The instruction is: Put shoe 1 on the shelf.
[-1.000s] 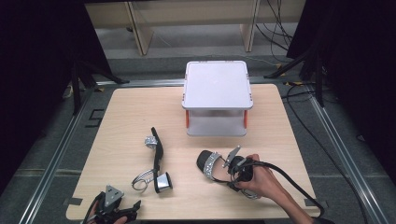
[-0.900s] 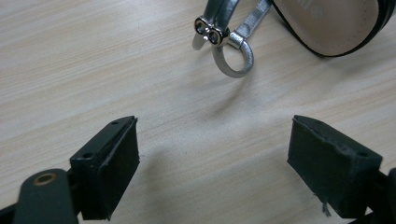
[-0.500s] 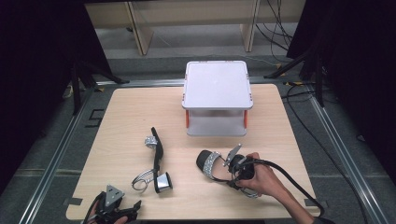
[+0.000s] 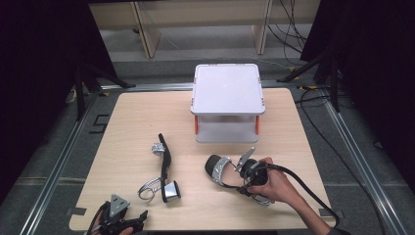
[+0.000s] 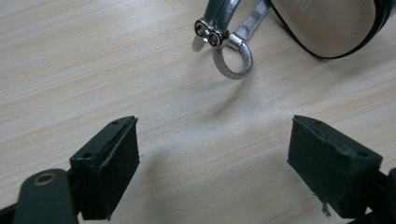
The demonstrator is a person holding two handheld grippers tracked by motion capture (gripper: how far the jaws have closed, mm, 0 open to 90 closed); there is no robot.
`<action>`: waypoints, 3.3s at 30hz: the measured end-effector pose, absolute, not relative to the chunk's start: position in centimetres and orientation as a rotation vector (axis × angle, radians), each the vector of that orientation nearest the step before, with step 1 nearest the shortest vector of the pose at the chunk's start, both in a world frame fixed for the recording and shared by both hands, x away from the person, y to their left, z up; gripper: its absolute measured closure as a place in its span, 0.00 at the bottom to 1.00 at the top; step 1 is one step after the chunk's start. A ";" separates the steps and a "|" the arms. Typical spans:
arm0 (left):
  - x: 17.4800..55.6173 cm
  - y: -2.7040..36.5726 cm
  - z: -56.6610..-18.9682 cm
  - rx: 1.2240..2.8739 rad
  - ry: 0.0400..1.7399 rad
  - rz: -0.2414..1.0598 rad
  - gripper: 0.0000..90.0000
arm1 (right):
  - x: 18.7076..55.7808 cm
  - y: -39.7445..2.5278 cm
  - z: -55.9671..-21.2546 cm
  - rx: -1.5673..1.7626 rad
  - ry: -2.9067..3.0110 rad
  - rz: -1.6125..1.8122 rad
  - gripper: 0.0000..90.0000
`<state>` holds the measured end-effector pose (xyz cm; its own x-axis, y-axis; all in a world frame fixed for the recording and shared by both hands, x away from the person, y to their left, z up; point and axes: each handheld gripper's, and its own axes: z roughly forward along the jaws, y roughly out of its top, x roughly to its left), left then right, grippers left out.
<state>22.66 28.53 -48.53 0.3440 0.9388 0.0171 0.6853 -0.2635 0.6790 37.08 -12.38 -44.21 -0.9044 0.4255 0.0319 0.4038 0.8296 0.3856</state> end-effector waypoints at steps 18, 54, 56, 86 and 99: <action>22.7 28.7 -48.5 2.040 1.404 0.573 0.18 | 40.2 -7.8 -35.2 0.635 3.004 0.722 0.48; 22.7 28.7 -48.5 2.042 1.397 0.557 0.18 | 57.5 -5.9 -24.3 1.372 2.604 0.788 0.48; 22.6 28.7 -48.5 2.033 1.401 0.556 0.18 | 58.3 -5.8 -24.5 1.467 2.567 0.785 0.48; 22.4 28.5 -48.2 2.058 1.377 0.564 0.18 | 62.2 -3.7 -28.7 1.894 2.329 0.801 0.40; 22.5 28.5 -48.2 2.057 1.378 0.572 0.18 | 61.5 -5.7 -24.8 1.823 2.264 1.065 0.32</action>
